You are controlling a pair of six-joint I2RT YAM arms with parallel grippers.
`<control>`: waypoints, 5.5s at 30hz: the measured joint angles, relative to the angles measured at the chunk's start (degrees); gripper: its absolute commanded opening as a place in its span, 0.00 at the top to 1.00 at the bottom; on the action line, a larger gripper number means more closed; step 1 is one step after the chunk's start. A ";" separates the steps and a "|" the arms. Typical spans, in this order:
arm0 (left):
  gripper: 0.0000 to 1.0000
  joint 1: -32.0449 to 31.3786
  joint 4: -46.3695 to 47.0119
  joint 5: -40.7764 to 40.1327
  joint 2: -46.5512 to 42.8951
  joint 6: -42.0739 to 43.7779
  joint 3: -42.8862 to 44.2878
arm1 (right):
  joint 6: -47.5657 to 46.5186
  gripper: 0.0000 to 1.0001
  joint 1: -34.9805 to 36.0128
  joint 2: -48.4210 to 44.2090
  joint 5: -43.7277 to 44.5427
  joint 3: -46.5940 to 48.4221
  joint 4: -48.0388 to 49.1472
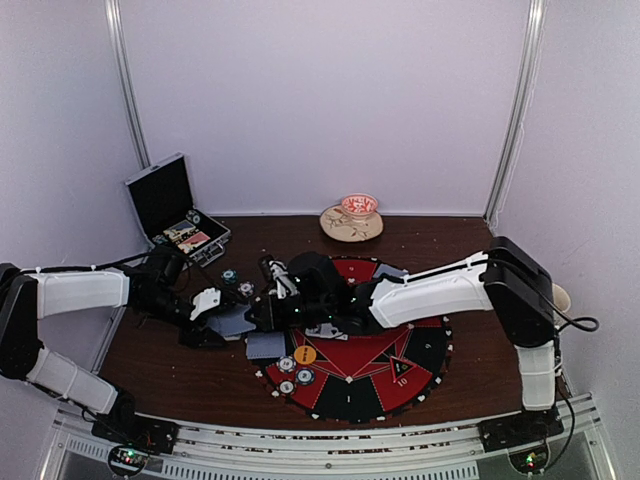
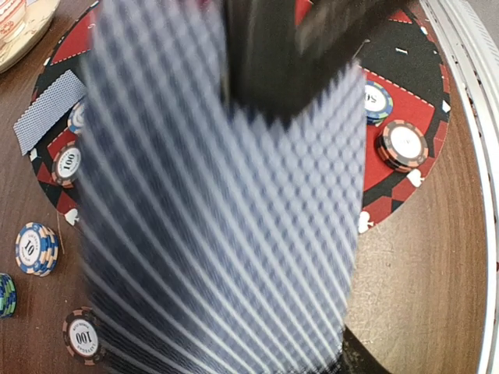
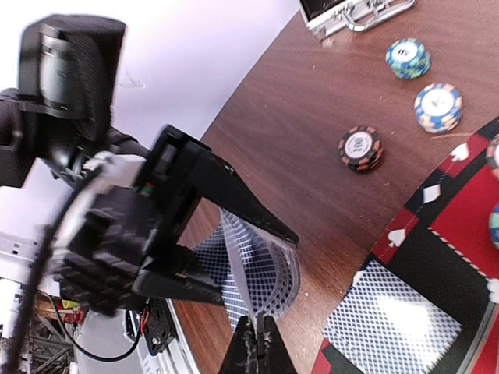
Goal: Distribute texas hold em gaming equipment
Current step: Pick up the poker card from the face-down deck piles, then flop the poker card in the community card area.
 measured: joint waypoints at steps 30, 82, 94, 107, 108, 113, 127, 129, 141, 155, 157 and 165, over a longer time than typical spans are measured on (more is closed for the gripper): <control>0.48 0.00 0.00 -0.20 0.00 -0.02 0.00 | -37.38 1.00 1.46 -19.43 62.51 -8.02 -41.72; 0.48 0.04 0.00 -0.17 0.00 0.00 0.00 | -56.85 1.00 3.80 -6.54 59.60 -18.05 -22.29; 0.48 0.04 0.00 -0.17 0.00 0.00 0.00 | -57.35 1.00 4.76 -7.50 57.68 -19.04 -20.55; 0.48 0.04 0.00 -0.17 0.00 0.00 0.00 | -58.16 0.92 5.40 -9.18 56.41 -19.47 -20.63; 0.48 0.04 0.00 -0.17 0.00 0.00 0.00 | -58.21 0.91 5.40 -9.18 56.41 -19.47 -20.65; 0.48 0.04 0.00 -0.17 0.00 -0.02 0.00 | -58.23 0.84 5.40 -9.18 56.30 -19.47 -20.96; 0.48 0.04 0.00 -0.17 0.00 0.00 0.00 | -58.12 0.72 5.73 -9.18 54.01 -19.47 -23.08; 0.48 0.04 0.00 -0.17 0.00 0.00 0.00 | -58.10 0.72 5.88 -9.18 53.77 -19.47 -23.58; 0.48 0.04 0.00 -0.17 0.00 -0.02 0.00 | -57.68 0.68 6.25 -9.20 53.35 -19.43 -25.49; 0.48 0.04 0.00 -0.17 0.00 -0.02 0.00 | -57.07 0.64 6.25 -9.18 52.81 -19.30 -26.45; 0.48 0.04 0.00 -0.17 0.00 0.00 0.00 | -57.07 0.64 6.25 -9.20 52.78 -19.30 -26.45; 0.48 0.04 0.00 -0.17 0.00 0.00 0.00 | -57.05 0.61 6.25 -9.18 51.04 -19.08 -27.50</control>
